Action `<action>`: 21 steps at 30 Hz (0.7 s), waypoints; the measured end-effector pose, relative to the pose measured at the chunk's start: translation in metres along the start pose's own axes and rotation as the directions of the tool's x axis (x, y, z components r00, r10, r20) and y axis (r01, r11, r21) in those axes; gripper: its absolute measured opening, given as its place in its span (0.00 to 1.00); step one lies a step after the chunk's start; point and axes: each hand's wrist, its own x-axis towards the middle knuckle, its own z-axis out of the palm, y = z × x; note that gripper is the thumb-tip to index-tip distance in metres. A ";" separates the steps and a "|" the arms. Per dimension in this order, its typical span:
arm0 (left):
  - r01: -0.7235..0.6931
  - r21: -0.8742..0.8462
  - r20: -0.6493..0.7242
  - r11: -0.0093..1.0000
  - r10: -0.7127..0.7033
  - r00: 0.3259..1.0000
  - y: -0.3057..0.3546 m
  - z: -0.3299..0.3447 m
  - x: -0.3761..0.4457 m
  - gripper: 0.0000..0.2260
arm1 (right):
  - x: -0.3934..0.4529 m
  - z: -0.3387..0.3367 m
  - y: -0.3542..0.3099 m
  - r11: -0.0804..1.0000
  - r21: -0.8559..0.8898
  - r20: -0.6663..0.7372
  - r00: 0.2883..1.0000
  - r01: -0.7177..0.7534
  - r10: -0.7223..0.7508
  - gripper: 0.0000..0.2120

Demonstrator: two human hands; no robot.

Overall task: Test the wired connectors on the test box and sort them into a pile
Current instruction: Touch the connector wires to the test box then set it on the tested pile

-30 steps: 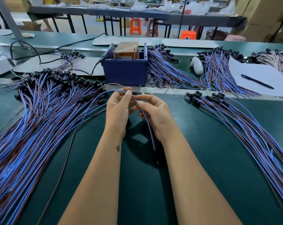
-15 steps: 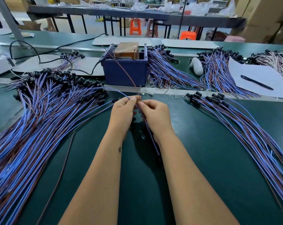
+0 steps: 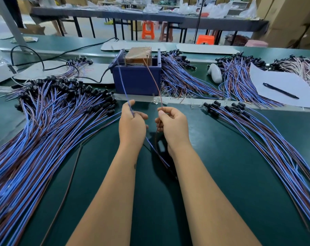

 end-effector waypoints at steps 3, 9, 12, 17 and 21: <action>0.028 0.031 -0.040 0.999 -0.027 0.999 0.001 -0.003 0.000 0.13 | 0.000 0.000 0.000 1.000 0.007 0.005 1.000 -0.016 0.016 0.06; 0.005 0.082 -0.071 0.997 0.001 0.997 -0.001 -0.004 0.000 0.11 | -0.001 -0.001 -0.001 1.000 0.005 0.001 1.000 -0.022 0.022 0.06; 0.012 0.080 -0.094 0.997 -0.004 0.996 -0.001 -0.008 0.000 0.11 | -0.002 -0.001 -0.001 1.000 -0.003 -0.001 1.000 -0.021 0.021 0.06; -0.007 -0.014 -0.179 1.000 0.004 0.984 0.000 -0.015 0.003 0.11 | -0.002 -0.002 -0.003 1.000 0.009 -0.004 1.000 -0.021 0.021 0.06; -0.014 -0.079 -0.245 0.997 -0.006 0.970 0.000 -0.020 0.006 0.10 | -0.003 -0.002 -0.004 0.999 0.020 -0.006 1.000 -0.026 0.026 0.06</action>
